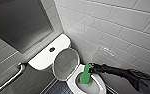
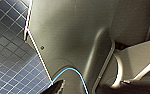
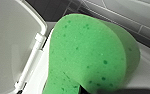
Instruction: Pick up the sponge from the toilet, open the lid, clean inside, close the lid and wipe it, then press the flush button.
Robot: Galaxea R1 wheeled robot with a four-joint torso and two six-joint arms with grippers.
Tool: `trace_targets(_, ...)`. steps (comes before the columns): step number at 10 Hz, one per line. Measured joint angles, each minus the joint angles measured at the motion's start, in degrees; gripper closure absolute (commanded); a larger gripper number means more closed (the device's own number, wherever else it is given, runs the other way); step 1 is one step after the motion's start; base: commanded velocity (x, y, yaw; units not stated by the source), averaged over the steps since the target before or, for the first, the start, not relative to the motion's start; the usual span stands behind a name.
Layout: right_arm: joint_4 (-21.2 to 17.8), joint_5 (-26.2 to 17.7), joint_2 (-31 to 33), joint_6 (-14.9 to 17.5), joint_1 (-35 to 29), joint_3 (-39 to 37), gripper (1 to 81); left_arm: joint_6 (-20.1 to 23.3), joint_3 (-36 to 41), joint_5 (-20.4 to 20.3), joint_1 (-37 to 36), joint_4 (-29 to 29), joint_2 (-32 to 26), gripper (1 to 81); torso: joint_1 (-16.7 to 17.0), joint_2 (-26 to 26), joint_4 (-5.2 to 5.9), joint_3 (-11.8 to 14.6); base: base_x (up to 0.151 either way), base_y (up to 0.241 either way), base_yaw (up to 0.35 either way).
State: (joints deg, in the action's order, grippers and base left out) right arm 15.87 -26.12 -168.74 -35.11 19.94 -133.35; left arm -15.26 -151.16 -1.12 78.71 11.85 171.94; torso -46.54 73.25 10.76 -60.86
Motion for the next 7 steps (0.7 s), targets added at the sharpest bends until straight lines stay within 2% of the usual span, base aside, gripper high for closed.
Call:
trace_targets(3,0.1,0.9,-1.3,-0.2,0.2,-1.7,81.1,0.0,0.0,0.3,0.5,0.0,0.1,1.0,0.0,0.0,0.0,0.4,0.0,0.0,0.0)
trace_targets(7,0.1,3.3,-5.7,-3.7,0.3,-10.2,81.1,0.0,0.0,0.2,0.8,0.1,0.1,1.0,0.0,0.0,0.0,0.4,0.0,0.0,0.0)
